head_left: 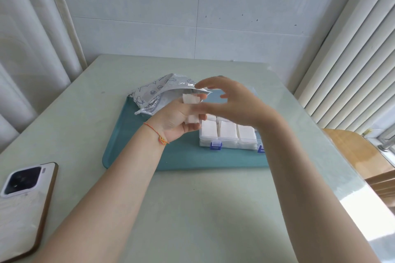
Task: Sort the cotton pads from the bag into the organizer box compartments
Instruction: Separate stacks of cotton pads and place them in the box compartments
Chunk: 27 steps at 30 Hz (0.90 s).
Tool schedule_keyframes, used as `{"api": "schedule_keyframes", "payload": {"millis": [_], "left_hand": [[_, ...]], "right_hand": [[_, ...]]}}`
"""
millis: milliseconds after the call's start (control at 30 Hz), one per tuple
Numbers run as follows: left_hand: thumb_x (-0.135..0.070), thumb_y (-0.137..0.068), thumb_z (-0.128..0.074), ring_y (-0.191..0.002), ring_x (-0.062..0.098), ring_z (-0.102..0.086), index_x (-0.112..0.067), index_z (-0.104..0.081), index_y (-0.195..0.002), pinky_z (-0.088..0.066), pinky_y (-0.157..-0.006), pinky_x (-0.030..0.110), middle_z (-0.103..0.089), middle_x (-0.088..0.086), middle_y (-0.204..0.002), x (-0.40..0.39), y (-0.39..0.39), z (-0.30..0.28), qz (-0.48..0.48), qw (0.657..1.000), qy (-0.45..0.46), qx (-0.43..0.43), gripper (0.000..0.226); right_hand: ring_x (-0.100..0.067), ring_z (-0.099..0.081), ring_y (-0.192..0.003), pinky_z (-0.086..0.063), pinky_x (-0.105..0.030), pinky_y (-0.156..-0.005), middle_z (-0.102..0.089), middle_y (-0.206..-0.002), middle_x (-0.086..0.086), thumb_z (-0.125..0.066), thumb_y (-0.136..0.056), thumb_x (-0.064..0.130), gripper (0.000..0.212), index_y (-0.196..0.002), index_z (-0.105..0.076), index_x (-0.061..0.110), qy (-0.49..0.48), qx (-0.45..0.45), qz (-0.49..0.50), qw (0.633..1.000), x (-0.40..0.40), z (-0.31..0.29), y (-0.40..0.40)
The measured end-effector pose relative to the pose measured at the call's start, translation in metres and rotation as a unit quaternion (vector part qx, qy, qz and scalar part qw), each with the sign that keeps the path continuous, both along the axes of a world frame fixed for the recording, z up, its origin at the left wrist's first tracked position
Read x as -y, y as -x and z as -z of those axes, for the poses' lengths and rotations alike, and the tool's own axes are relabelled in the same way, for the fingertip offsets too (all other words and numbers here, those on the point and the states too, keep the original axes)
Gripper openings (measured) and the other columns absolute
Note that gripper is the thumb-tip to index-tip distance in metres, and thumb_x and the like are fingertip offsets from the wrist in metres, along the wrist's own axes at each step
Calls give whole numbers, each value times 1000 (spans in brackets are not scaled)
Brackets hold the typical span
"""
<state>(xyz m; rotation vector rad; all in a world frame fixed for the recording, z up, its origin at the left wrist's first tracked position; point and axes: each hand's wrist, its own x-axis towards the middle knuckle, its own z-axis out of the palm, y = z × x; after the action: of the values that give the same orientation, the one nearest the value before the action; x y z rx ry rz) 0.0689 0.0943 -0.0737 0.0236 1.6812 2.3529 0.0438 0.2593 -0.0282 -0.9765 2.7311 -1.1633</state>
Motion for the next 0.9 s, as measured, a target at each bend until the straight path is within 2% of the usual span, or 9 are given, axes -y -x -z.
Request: {"api": "schedule_keyframes", "payload": {"millis": [100,200,300,433,500,567,700,767,900], "left_hand": [[3,-77,-72,-67,5,-55,-20,-62,-95,-41,-61,21,-57,-8,-72,-2,1,0,9,996,67,-58,31],[3,-71,-72,-64,4,-53,-16,-55,-86,-39,-61,19,-54,-7,-73,-5,-2,-2,31,987,112,-109,30],[2,-69,-73,-58,5,-50,-11,-46,-80,-37,-57,21,-51,-11,-65,-6,-4,-5,35,978,157,-130,32],[-7,-65,-74,-62,12,-43,-30,-47,-62,-32,-49,25,-40,-4,-70,-13,-9,-9,12,966,200,-163,36],[-13,-62,-72,-69,14,-45,-36,-52,-73,-33,-49,26,-43,-3,-80,-17,-8,-10,-13,966,193,-171,32],[-13,-64,-74,-71,11,-49,-33,-54,-85,-37,-51,27,-50,-6,-87,-17,-5,-8,-27,965,197,-168,35],[3,-77,-70,-61,-2,-53,-21,-53,-80,-37,-50,27,-54,-17,-70,-17,-5,-7,3,966,191,-174,29],[-4,-71,-67,-64,2,-55,-20,-58,-84,-38,-49,24,-59,-16,-77,-17,-7,-6,17,966,189,-178,23],[-6,-70,-62,-74,14,-49,-22,-66,-97,-42,-55,24,-61,-8,-84,-20,-10,-8,63,961,195,-184,32]], "right_hand": [[1,-59,-101,-44,-15,-81,-65,-107,13,-72,-86,30,21,-107,-68,31,52,-23,51,997,3,2,4],[0,-57,-103,-38,-3,-74,-59,-111,10,-75,-82,40,32,-113,-64,35,47,-10,16,999,9,5,-1],[3,-52,-109,-33,1,-78,-55,-117,9,-76,-82,39,36,-116,-64,35,56,-16,0,998,13,7,-4],[3,-51,-110,-33,2,-77,-56,-118,10,-76,-82,40,32,-112,-66,35,64,-9,-3,998,15,9,-4],[3,-53,-108,-34,1,-76,-58,-114,11,-77,-81,38,28,-107,-68,33,78,-13,10,997,17,11,-3],[0,-55,-106,-35,-2,-77,-60,-110,10,-77,-82,36,23,-103,-69,30,96,-20,25,995,19,13,-2],[-7,-57,-103,-36,-6,-77,-63,-106,5,-79,-81,33,24,-100,-69,21,116,-35,22,992,20,13,-3],[-9,-58,-101,-39,-9,-76,-62,-103,3,-81,-79,32,26,-97,-69,17,121,-22,4,992,21,13,-5],[-12,-56,-87,-38,-12,-70,-60,-95,-4,-82,-78,30,28,-83,-62,11,109,-24,26,993,24,15,-7]]}}
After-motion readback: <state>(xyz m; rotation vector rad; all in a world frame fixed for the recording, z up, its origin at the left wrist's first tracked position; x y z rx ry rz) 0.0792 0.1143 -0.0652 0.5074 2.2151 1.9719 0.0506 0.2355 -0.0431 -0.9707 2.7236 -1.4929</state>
